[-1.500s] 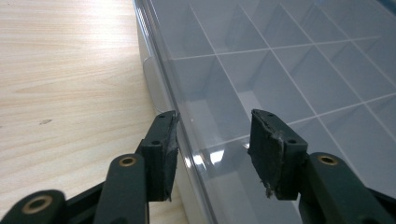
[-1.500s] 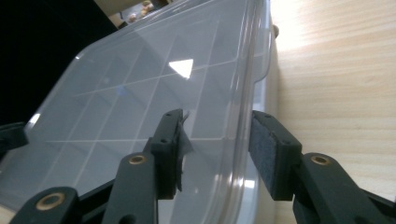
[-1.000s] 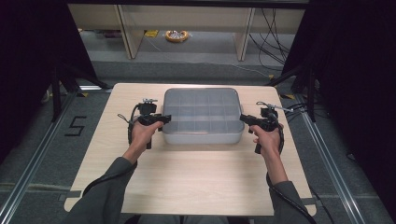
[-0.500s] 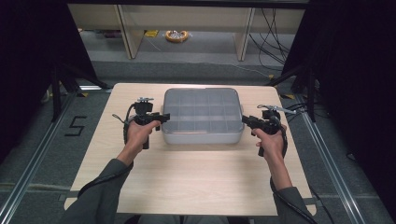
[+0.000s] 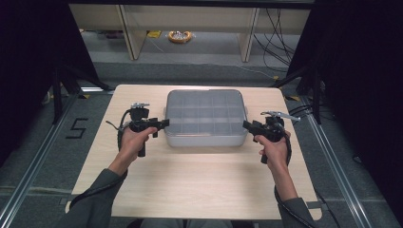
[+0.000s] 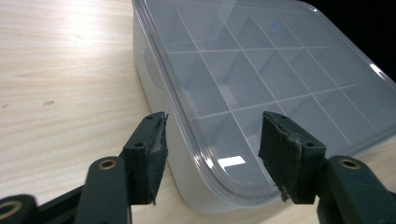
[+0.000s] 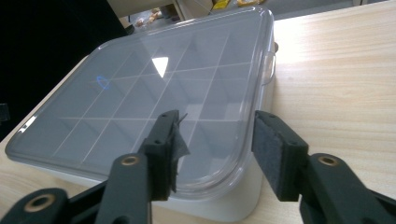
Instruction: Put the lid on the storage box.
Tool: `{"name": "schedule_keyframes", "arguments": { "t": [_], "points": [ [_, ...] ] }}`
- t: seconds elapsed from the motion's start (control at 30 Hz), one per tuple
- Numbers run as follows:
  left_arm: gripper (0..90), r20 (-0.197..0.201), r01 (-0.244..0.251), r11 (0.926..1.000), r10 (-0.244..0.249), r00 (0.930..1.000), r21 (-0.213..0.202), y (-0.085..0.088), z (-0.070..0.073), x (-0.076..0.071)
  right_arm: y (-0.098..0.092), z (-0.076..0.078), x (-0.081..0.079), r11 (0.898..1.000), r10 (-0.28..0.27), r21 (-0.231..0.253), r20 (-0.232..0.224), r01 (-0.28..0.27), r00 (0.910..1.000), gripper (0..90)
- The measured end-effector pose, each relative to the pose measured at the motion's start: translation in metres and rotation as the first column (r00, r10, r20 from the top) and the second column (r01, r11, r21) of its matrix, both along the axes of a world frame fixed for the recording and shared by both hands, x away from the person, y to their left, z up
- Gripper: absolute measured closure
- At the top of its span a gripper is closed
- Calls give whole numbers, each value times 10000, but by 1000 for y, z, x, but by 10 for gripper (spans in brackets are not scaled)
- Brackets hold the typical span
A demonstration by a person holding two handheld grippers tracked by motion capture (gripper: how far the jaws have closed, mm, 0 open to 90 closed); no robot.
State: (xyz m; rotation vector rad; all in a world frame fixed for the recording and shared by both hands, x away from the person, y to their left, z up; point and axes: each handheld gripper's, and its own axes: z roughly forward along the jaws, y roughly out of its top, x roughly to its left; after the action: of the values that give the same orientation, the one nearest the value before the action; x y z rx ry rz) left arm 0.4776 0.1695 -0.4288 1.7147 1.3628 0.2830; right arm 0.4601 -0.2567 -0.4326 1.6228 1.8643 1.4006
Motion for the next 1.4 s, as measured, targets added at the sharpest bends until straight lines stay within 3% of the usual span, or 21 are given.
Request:
{"name": "schedule_keyframes", "arguments": {
  "t": [0.07,0.13,0.2,0.23,0.27,0.3,0.33,0.53,0.6,0.63,0.67,0.73,0.77,1.1,1.2,1.23,1.27,1.3,1.37,1.4],
  "points": [
    [398,9,-13,9999,14,10000,-107,1,-1,-3,0,-2,0,9999,20,-108,180,-18,9998,485],
    [394,-33,95,9999,-95,9999,-101,2,-2,-6,2,-2,-3,10000,-47,28,-100,47,9999,473],
    [386,-53,131,9999,-132,9999,-74,2,-3,-8,1,-5,-3,9999,30,-162,88,-29,10000,452],
    [385,-4,43,9998,-43,10000,-185,1,-4,-8,1,-5,-3,9999,35,-108,55,-34,10000,440],
    [382,-77,212,9998,-213,9997,-26,2,-5,-10,4,-3,-6,9996,-113,259,-315,121,9994,427],
    [376,-91,156,9997,-158,9998,-208,1,-5,-11,3,-5,-5,9999,-13,102,-94,14,10000,416],
    [369,-100,283,9995,-284,9995,-122,2,-6,-12,4,-4,-7,9995,-165,271,-324,174,9993,406],
    [351,156,159,9983,-151,9998,-564,5,-9,-20,5,-2,-10,9996,-85,276,-461,98,9989,369],
    [351,221,158,9974,-143,9997,-704,8,-10,-22,3,-5,-8,9999,57,-89,3,-56,10000,360],
    [351,154,142,9978,-132,9998,-645,9,-11,-23,3,-5,-9,9999,52,-102,-24,-52,10000,358],
    [349,148,129,9979,-120,9998,-627,10,-11,-23,6,-3,-12,9998,-4,216,-286,10,9996,352],
    [347,129,106,9977,-98,9999,-666,12,-12,-24,5,-5,-10,9998,83,-187,-21,-83,10000,347],
    [344,99,133,9978,-127,9999,-650,13,-13,-24,7,-4,-12,10000,-13,2,-198,13,9998,345],
    [316,29,215,9982,-214,9998,-559,11,-16,-31,2,-6,-18,9996,161,-225,-47,-162,9999,322],
    [307,-20,367,9979,-369,9993,-535,10,-17,-35,3,-4,-22,10000,-2,40,-291,3,9996,319],
    [303,-53,409,9978,-412,9991,-520,9,-17,-36,0,-5,-21,9997,143,-204,-116,-146,9998,316],
    [298,-68,393,9977,-398,9992,-546,9,-18,-37,3,-2,-24,9999,48,108,-435,-43,9990,314],
    [294,-61,421,9977,-424,9991,-526,8,-18,-38,0,-4,-22,9993,190,-306,-68,-192,9998,310],
    [292,-74,521,9973,-525,9986,-516,8,-19,-41,4,-2,-27,9999,149,71,-469,-146,9988,308],
    [291,-155,576,9976,-582,9982,-384,8,-19,-43,3,-4,-26,9997,202,-119,-241,-205,9995,307]
  ]
}}
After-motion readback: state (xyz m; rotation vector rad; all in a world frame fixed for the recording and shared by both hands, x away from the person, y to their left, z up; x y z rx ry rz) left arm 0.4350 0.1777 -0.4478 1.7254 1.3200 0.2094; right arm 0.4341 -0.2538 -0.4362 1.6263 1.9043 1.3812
